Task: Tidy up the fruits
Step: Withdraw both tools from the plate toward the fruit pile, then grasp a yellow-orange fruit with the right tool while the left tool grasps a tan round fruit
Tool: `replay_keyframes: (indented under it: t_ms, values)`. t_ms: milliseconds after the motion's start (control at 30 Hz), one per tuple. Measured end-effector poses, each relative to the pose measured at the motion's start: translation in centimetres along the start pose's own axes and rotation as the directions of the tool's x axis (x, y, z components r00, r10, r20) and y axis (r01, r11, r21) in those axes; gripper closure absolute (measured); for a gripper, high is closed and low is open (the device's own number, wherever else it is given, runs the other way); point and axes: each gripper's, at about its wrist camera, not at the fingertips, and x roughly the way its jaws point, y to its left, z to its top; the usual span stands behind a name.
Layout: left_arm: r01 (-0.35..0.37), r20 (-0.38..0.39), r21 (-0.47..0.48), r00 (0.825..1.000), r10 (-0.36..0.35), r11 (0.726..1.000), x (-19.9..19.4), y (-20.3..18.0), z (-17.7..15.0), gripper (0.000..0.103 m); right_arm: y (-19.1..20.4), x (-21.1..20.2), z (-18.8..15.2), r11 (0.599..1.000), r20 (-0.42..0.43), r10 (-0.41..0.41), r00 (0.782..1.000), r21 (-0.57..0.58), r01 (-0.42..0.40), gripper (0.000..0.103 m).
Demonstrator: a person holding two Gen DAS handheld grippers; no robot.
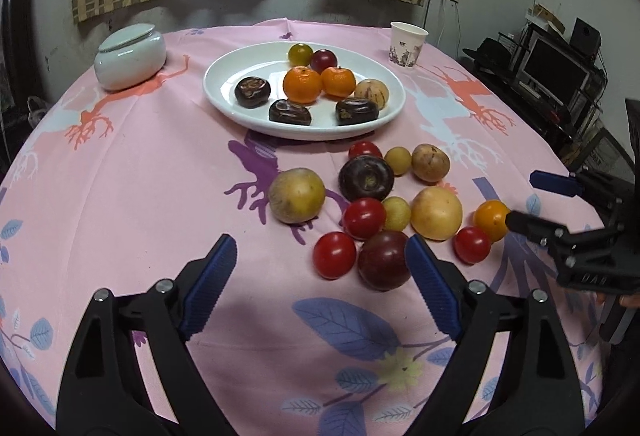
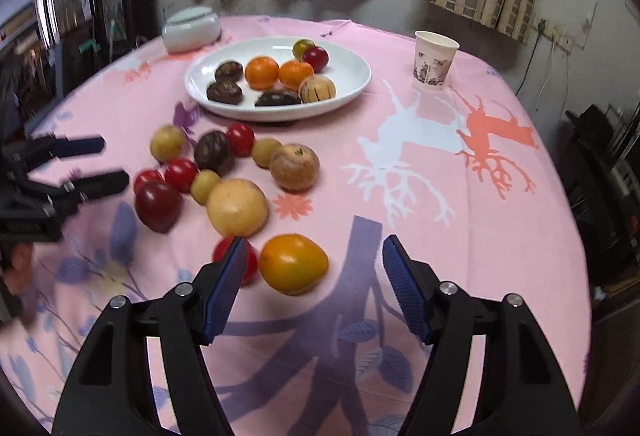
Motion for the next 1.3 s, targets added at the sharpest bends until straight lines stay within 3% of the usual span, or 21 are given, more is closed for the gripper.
replay_keyframes:
  t_ms: [67, 400, 500, 600, 633, 667, 867, 1100, 1300]
  values:
    - [-0.004, 0.003, -0.008, 1.000, 0.004, 1.000, 0.0, 0.2, 0.0, 0.014, 0.3, 0.2, -0.2, 0.999, -0.005, 0.031, 0.999, -0.016, -0.032, 0.033]
    - [-0.010, -0.010, -0.038, 1.000, 0.010, 0.999, 0.0, 1.1, 0.0, 0.012, 1.1, 1.4, -0.7, 0.998, -0.046, -0.003, 0.999, -0.056, 0.001, 0.041]
    - [-0.022, 0.004, -0.033, 1.000, 0.022, 0.999, -0.1, 1.0, 0.0, 0.012, 0.9, 1.8, -0.6, 0.999, -0.021, -0.027, 0.999, -0.041, 0.026, 0.042]
    - [-0.034, 0.008, -0.025, 0.999, 0.034, 0.999, -0.1, 1.0, 0.0, 0.012, 0.9, 2.2, -0.6, 0.999, 0.001, -0.020, 1.000, -0.047, 0.020, 0.050]
    - [-0.034, 0.007, -0.026, 0.999, 0.034, 0.999, -0.1, 1.0, 0.0, 0.012, 0.7, 2.3, -0.5, 0.999, -0.005, 0.000, 1.000, -0.038, -0.001, 0.058]
    - [-0.034, 0.007, -0.027, 0.999, 0.034, 0.999, -0.1, 1.0, 0.0, 0.012, 0.4, 2.3, -0.4, 1.000, -0.007, 0.007, 1.000, -0.026, -0.008, 0.060]
    - [-0.030, -0.005, -0.055, 1.000, 0.030, 0.998, 0.0, 1.6, 0.1, 0.011, 0.5, 2.6, -0.5, 1.000, -0.021, 0.001, 1.000, -0.028, -0.002, 0.060]
    - [-0.033, -0.013, -0.056, 0.999, 0.033, 0.998, 0.4, 1.7, -0.1, 0.011, 1.2, 3.5, -0.7, 0.995, 0.002, -0.069, 0.998, -0.072, 0.069, 0.060]
    - [-0.064, 0.011, -0.056, 0.998, 0.065, 0.996, 0.1, 2.2, 0.0, 0.011, 0.9, 3.2, -0.6, 1.000, -0.013, -0.008, 1.000, -0.029, 0.008, 0.060]
